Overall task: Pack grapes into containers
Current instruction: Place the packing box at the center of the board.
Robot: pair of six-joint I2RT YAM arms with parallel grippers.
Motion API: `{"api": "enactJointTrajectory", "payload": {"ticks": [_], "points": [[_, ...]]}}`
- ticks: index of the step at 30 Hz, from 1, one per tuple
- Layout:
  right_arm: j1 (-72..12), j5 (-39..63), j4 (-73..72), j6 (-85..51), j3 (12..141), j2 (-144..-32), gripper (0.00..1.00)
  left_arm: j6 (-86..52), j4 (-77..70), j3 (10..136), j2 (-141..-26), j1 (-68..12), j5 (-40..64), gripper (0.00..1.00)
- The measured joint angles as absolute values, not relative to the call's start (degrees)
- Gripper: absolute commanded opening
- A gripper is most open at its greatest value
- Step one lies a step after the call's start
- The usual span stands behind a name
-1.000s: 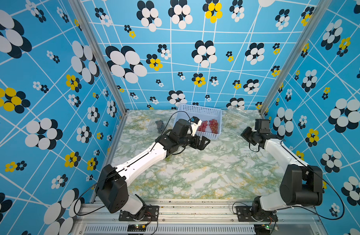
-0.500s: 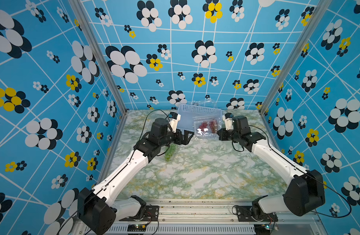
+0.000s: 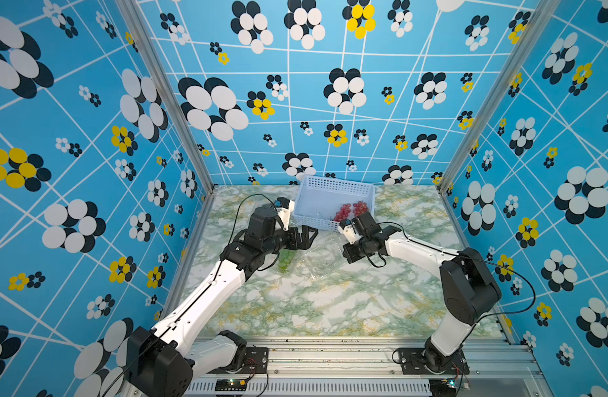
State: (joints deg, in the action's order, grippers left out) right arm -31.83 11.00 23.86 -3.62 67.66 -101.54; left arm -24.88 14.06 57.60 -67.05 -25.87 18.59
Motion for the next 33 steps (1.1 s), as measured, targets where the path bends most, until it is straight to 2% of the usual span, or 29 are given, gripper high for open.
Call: {"api": "enactJointTrajectory", "payload": {"ticks": [3, 8, 10, 12, 14, 17, 21, 26, 33], "points": [[-31.86, 8.56, 25.28, -2.72, 69.01, -103.02, 0.1, -24.91, 14.2, 57.47, -66.83, -25.87, 18.59, 1.0], [-31.86, 2.28, 27.92, -1.3, 73.58, -105.34, 0.29, -25.41, 14.22, 57.14, -66.83, -25.87, 18.57, 1.0], [-31.86, -0.16, 28.6, -1.08, 74.65, -105.45, 0.41, -25.56, 14.26, 56.99, -66.85, -25.87, 18.44, 0.99], [-31.86, -2.7, 28.8, -1.54, 75.35, -105.45, 0.46, -25.74, 14.26, 56.95, -66.89, -25.87, 18.44, 1.0], [-31.86, -5.06, 28.77, -2.61, 75.53, -105.43, 0.56, -25.78, 14.24, 56.95, -66.89, -25.87, 18.44, 1.0], [-31.86, -7.62, 28.91, -5.72, 75.42, -104.77, 0.66, -25.96, 14.24, 56.93, -66.89, -25.87, 18.39, 1.0], [-31.86, -9.65, 28.62, -11.9, 72.03, -99.29, 0.85, -25.96, 14.39, 56.8, -66.89, -25.82, 17.93, 0.99], [-31.86, -12.25, 30.72, -20.62, 67.42, -91.55, 0.94, -26.11, 15.09, 55.55, -66.85, -24.99, 17.08, 1.0], [-31.86, -6.79, 31.05, -29.43, 59.66, -90.54, 0.95, -27.97, 15.75, 52.42, -66.24, -20.08, 15.33, 0.99]]}}
